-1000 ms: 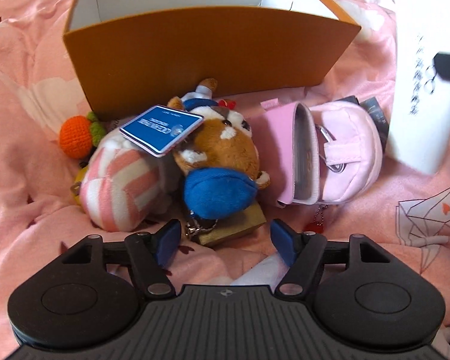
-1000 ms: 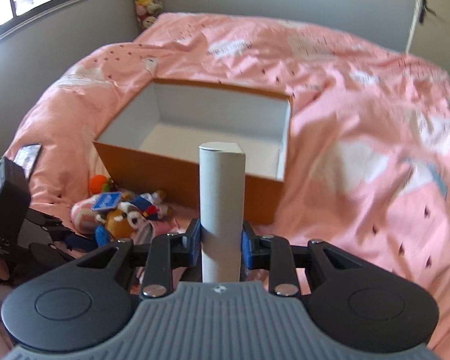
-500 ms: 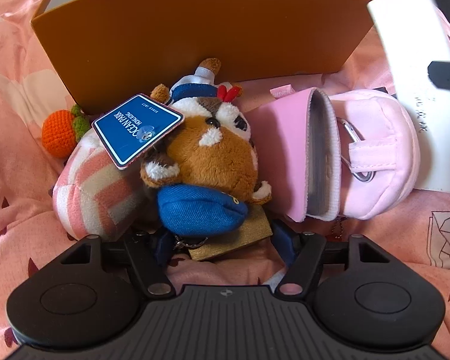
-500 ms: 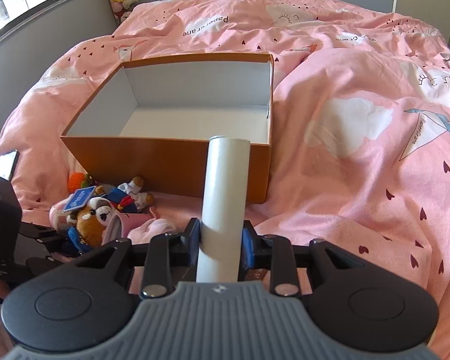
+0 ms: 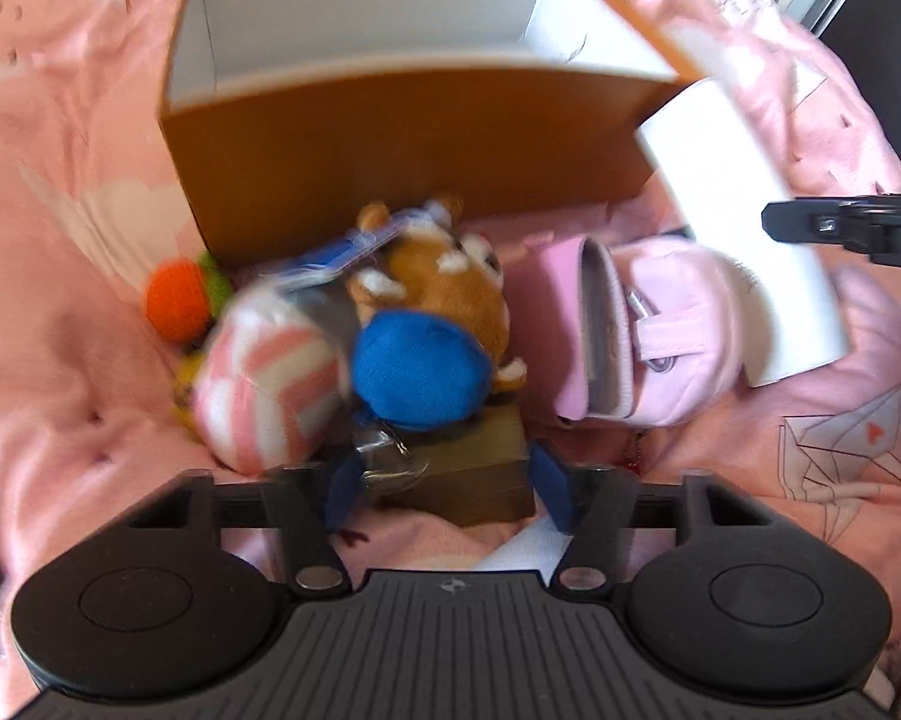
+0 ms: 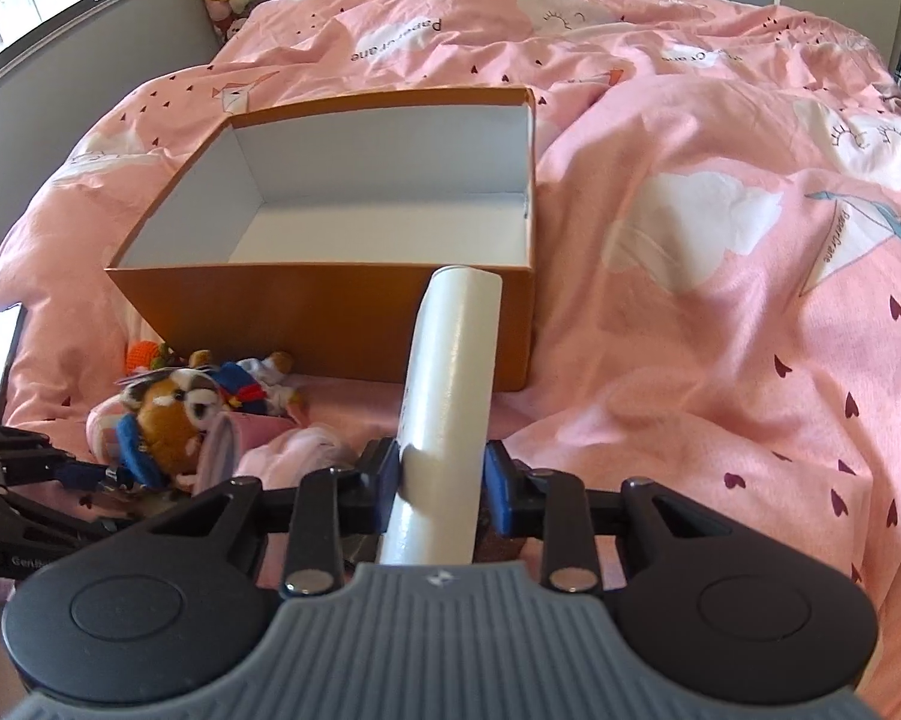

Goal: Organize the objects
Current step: 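Grasp the small gold box with the left tool while the right tool holds the case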

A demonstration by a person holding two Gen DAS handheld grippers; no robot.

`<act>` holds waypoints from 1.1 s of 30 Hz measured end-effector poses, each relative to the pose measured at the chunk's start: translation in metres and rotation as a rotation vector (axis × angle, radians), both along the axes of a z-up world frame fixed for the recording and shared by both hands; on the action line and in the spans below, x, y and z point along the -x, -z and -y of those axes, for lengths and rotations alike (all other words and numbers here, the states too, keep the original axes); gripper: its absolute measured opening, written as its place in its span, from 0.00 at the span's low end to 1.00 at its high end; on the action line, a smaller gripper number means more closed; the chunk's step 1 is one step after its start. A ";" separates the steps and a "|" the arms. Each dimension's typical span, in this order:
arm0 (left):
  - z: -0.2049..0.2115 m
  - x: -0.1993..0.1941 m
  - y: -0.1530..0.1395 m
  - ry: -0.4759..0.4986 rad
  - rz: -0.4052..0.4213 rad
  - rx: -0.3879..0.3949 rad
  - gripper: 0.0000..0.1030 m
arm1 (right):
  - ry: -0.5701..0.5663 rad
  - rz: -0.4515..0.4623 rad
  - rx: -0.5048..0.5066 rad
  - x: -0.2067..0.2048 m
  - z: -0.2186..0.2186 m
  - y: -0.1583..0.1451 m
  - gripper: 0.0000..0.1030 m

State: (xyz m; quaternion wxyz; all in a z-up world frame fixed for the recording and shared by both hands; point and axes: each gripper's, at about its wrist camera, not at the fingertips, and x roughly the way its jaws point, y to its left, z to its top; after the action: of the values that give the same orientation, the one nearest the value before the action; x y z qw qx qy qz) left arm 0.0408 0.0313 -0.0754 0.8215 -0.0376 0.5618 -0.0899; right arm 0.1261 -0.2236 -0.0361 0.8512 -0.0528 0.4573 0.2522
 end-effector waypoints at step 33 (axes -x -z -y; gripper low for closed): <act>0.006 -0.014 0.049 -0.141 -0.095 0.057 0.83 | -0.054 0.021 -0.002 0.004 -0.003 -0.006 0.29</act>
State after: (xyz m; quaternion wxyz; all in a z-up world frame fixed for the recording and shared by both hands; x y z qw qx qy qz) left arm 0.0546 0.0257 -0.1248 0.7969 -0.1045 0.5932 -0.0458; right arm 0.1219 -0.2207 -0.0306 0.8488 -0.0671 0.4466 0.2751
